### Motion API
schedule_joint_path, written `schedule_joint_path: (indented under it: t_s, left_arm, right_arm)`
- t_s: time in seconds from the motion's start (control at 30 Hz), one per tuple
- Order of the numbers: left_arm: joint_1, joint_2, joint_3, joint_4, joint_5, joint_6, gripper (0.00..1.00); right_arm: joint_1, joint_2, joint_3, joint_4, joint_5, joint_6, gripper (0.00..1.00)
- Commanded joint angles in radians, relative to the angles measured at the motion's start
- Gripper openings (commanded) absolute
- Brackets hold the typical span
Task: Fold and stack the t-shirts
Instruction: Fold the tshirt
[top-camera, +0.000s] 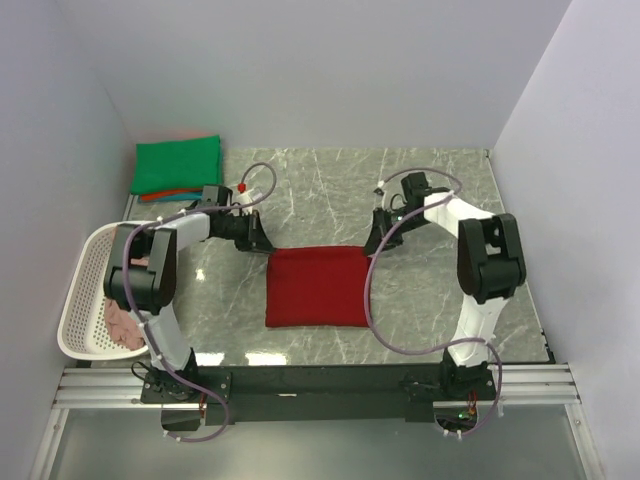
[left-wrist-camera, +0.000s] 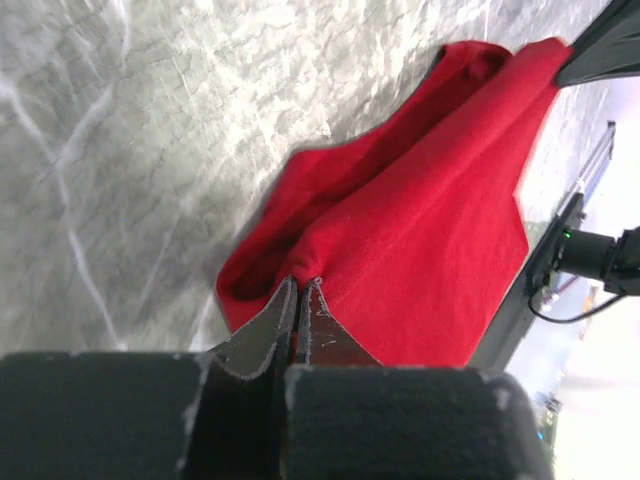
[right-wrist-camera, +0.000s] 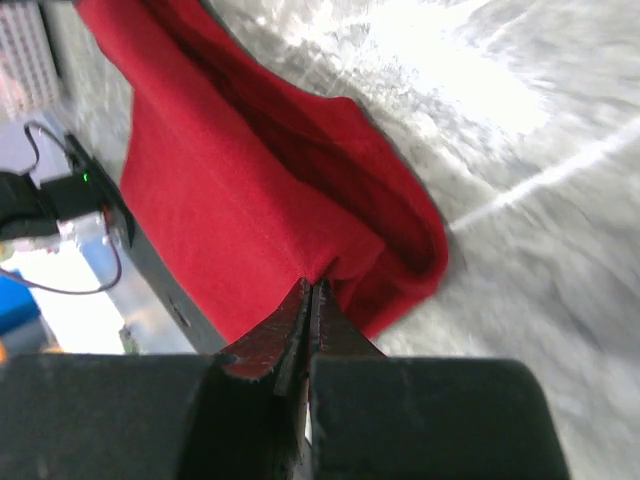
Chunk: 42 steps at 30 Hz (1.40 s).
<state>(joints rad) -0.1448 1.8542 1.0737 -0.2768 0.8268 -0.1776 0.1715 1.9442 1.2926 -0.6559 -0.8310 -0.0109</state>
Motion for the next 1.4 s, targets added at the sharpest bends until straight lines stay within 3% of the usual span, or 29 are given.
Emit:
schedule_joint_path:
  t_s: [0.0,0.13,0.47,0.5,0.53,0.57,0.63,0.7,0.93,1.37]
  left_arm:
    - [0.011,-0.105,-0.03,0.011,-0.06,0.024,0.01]
    - [0.013,-0.11,-0.038,0.037,-0.098,0.015,0.01]
    - [0.013,0.028,0.075,0.053,-0.178,0.02,0.01]
    - [0.013,0.031,0.078,0.057,-0.181,0.015,0.04]
    - [0.013,0.031,0.08,0.056,-0.189,0.015,0.16]
    - [0.013,0.027,0.081,0.059,-0.189,0.015,0.23]
    - [0.019,-0.005,0.075,0.057,-0.167,0.013,0.37]
    - [0.028,-0.041,0.054,0.05,-0.137,0.012,0.41]
    - [0.019,-0.191,-0.081,0.051,-0.057,-0.026,0.43]
    - [-0.094,-0.115,-0.087,0.041,-0.121,-0.03,0.45]
  right_arm:
    - [-0.04,-0.136,-0.022,0.076,0.061,0.038,0.0]
    - [-0.04,-0.16,-0.038,0.117,0.105,0.057,0.0]
    - [-0.026,0.011,0.013,0.177,0.151,0.049,0.0]
    - [-0.026,0.015,0.014,0.183,0.15,0.054,0.0]
    - [-0.026,0.016,0.02,0.187,0.148,0.061,0.0]
    - [-0.027,0.018,0.034,0.18,0.145,0.065,0.03]
    - [-0.029,0.013,0.05,0.164,0.135,0.065,0.23]
    - [-0.03,-0.022,0.056,0.138,0.133,0.06,0.42]
    - [-0.03,-0.14,-0.038,0.082,0.08,0.086,0.43]
    - [-0.01,-0.059,-0.153,0.099,0.102,0.069,0.44]
